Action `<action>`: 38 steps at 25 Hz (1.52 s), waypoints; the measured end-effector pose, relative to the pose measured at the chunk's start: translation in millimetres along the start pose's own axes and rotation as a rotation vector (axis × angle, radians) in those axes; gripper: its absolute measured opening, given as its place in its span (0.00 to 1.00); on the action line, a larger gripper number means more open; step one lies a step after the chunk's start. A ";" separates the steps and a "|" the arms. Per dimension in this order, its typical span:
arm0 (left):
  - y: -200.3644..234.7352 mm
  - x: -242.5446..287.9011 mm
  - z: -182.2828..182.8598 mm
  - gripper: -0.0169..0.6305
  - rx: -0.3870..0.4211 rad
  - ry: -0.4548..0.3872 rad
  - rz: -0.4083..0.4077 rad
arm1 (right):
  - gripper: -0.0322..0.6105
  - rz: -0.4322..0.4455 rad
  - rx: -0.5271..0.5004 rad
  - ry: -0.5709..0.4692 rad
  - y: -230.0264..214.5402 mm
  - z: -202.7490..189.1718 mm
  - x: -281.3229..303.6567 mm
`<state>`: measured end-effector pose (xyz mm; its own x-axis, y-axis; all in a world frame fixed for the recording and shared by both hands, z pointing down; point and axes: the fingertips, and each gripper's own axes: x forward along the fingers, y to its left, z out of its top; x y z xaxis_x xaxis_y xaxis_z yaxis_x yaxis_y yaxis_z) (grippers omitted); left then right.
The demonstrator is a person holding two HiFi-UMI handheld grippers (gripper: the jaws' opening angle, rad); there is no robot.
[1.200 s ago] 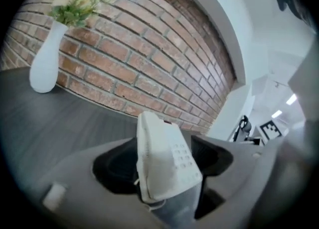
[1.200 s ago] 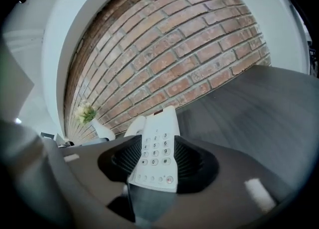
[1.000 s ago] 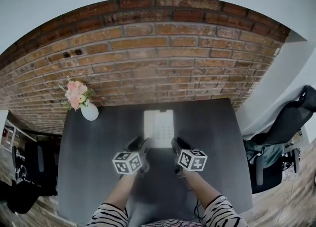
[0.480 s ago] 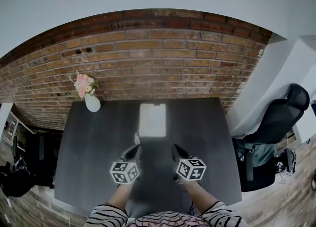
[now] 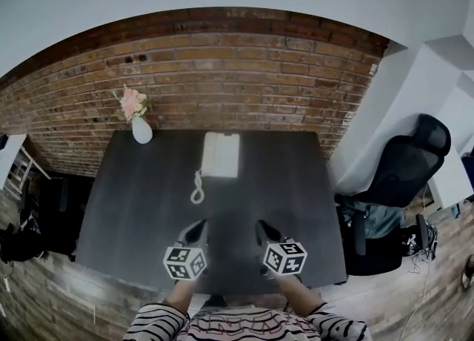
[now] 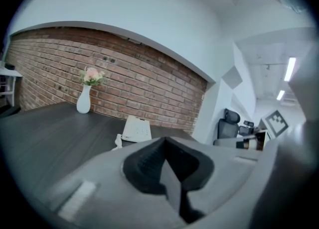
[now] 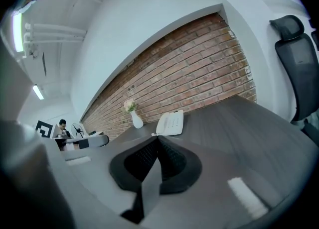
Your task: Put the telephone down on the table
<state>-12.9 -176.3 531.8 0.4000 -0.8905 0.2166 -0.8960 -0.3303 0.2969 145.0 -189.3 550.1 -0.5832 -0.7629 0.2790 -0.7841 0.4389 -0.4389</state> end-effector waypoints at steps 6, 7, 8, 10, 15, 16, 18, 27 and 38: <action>-51.4 -48.2 -32.7 0.03 0.029 0.005 0.017 | 0.05 0.010 -0.011 0.027 -1.4 -32.3 -67.4; -58.6 -56.1 -36.7 0.03 0.030 0.001 0.018 | 0.05 0.013 -0.010 0.030 -0.5 -37.9 -76.6; -65.5 -63.7 -40.2 0.03 0.030 -0.006 0.021 | 0.05 0.015 -0.005 0.033 0.5 -42.9 -85.2; -76.6 -78.1 -46.7 0.03 0.032 -0.018 0.034 | 0.05 0.023 0.010 0.035 3.4 -51.3 -99.7; -89.6 -114.2 -64.3 0.03 0.043 -0.030 0.080 | 0.05 0.061 0.027 0.049 18.3 -73.2 -124.6; -91.0 -120.7 -68.2 0.03 0.035 -0.030 0.084 | 0.05 0.069 0.026 0.053 21.8 -76.9 -128.5; -93.0 -132.8 -75.7 0.03 0.019 -0.032 0.097 | 0.05 0.085 0.024 0.058 28.0 -82.3 -136.2; -100.7 -175.5 -94.8 0.03 -0.010 -0.041 0.128 | 0.05 0.087 0.004 0.070 30.8 -91.9 -166.6; -122.8 -178.8 -107.2 0.03 -0.034 -0.027 0.092 | 0.05 0.083 0.025 0.062 27.9 -92.5 -180.5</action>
<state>46.3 57.1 556.3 0.3102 -0.9250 0.2193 -0.9216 -0.2360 0.3081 208.8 4.6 566.4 -0.6588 -0.6931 0.2925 -0.7271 0.4869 -0.4840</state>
